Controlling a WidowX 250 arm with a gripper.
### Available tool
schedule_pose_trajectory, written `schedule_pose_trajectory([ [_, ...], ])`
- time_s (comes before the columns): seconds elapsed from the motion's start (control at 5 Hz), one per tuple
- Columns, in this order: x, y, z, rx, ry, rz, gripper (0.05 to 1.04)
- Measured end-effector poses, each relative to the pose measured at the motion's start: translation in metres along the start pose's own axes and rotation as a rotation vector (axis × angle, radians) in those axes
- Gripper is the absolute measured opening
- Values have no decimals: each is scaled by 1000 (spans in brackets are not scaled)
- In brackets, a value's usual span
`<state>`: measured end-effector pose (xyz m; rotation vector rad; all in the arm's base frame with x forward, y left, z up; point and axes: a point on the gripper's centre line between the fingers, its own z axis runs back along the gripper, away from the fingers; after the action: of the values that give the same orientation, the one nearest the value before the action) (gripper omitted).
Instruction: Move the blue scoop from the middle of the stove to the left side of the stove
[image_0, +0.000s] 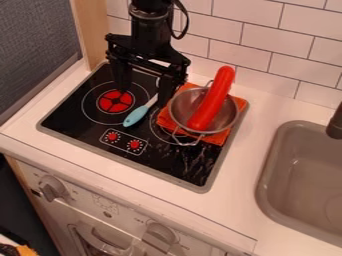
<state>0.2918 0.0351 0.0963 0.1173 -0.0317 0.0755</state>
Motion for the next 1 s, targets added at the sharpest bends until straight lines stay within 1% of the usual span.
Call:
schedule_pose_trajectory([
  [0.2, -2, -3, -9, -11, 28, -3, 1001],
  [0.4, -3, 12, -26, -35, 53, 40, 1000],
  [0.6, 0, 25, -43, -43, 53, 65, 1000],
  [0.8, 12, 37, -70, -76, 32, 30, 1000],
  [1.0, 26, 39, -88, -100, -21, -72, 1000],
])
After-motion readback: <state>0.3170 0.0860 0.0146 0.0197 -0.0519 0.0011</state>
